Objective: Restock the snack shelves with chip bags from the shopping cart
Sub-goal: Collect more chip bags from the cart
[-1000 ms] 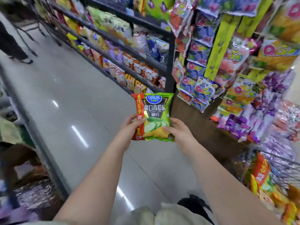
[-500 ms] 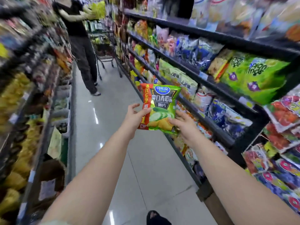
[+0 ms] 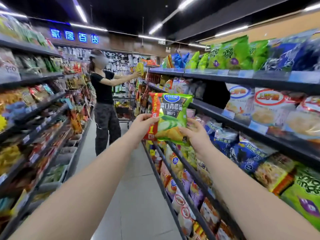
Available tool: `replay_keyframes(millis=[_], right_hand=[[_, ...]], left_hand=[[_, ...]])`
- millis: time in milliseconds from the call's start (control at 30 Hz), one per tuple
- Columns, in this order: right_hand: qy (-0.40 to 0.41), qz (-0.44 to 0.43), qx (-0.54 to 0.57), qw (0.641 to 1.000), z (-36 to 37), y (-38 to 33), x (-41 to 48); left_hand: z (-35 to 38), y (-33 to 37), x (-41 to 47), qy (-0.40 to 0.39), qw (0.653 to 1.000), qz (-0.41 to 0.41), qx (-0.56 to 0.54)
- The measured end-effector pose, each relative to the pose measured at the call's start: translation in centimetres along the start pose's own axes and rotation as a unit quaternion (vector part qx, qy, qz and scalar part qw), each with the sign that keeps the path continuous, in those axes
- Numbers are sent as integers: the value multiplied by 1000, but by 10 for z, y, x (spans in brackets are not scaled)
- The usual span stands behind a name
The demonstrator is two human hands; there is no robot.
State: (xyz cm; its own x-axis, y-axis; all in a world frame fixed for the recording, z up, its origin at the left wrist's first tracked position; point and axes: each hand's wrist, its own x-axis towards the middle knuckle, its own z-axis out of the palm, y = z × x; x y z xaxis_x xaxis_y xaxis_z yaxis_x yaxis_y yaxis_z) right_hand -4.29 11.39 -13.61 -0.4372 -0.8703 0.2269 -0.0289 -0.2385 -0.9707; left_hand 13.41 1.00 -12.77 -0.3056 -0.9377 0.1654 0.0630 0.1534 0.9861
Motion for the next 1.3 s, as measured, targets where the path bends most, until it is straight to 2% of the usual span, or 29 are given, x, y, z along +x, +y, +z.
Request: replay_keyframes(millis=[167, 467, 633, 933, 1100, 1300], right_hand=[[21, -44, -7, 999, 38, -16, 107], [76, -71, -30, 994, 119, -26, 292], [100, -80, -44, 991, 141, -30, 392], [177, -122, -123, 969, 116, -4, 537], [189, -168, -184, 950, 83, -12, 617], [244, -242, -287, 894, 49, -50, 710]], left_hand=[[-22, 24, 120, -37, 998, 29, -49], [-70, 45, 337, -99, 993, 48, -39], [-69, 61, 448, -116, 989, 85, -41], [-18, 27, 611, -205, 967, 153, -19], [35, 28, 698, -230, 950, 209, -25], [98, 71, 800, -254, 924, 283, -21]])
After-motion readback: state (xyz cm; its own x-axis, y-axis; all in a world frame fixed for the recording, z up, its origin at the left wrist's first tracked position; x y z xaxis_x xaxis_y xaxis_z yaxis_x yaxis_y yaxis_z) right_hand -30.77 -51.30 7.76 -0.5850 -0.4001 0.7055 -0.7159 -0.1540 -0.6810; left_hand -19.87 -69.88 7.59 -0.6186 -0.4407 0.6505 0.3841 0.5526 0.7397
